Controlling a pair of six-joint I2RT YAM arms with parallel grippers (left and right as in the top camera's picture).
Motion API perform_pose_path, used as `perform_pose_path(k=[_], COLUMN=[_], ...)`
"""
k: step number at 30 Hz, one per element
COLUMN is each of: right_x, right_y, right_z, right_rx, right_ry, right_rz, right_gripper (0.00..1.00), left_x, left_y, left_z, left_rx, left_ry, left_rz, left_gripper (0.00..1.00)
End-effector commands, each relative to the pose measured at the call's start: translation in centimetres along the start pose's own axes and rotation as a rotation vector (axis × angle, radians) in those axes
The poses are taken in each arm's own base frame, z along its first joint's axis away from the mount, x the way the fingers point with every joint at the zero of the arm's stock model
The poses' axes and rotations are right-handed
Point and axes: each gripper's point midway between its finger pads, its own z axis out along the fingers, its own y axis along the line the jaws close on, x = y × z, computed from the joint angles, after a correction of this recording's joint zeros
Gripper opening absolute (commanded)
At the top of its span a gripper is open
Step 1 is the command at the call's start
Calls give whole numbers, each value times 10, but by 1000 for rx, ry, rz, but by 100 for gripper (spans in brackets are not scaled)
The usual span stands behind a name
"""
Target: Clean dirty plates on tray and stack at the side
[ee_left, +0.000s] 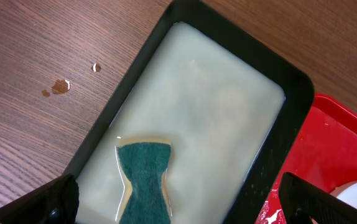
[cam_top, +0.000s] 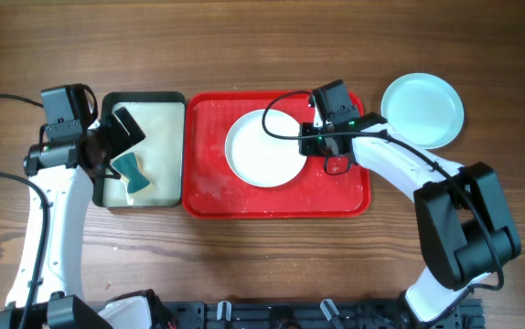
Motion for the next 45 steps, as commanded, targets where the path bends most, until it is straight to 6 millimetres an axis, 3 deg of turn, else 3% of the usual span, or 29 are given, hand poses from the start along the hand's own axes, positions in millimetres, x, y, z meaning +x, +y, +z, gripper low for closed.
perform_pose_path(k=[1,15,34,39,45], right_x=[5,9,7,7,7], right_y=[1,-12,-10,-10,-9], right_z=[5,9,11,11,11], right_rx=[-10,44,32,34,32], right_ry=[14,0,-15,-12,-15], right_rz=[-6,-6,1,1,1], right_gripper=[4,4,4,21,22], left_x=[-3,-3,-3,-3,-3], left_y=[-4,-4,-4,-4,-4], left_z=[-2,-2,-2,-2,-2], left_rx=[13,13,13,13,13], left_ry=[-6,-6,-6,-6,-6], left_rz=[1,1,1,1,1], left_gripper=[100,100,100,100,100])
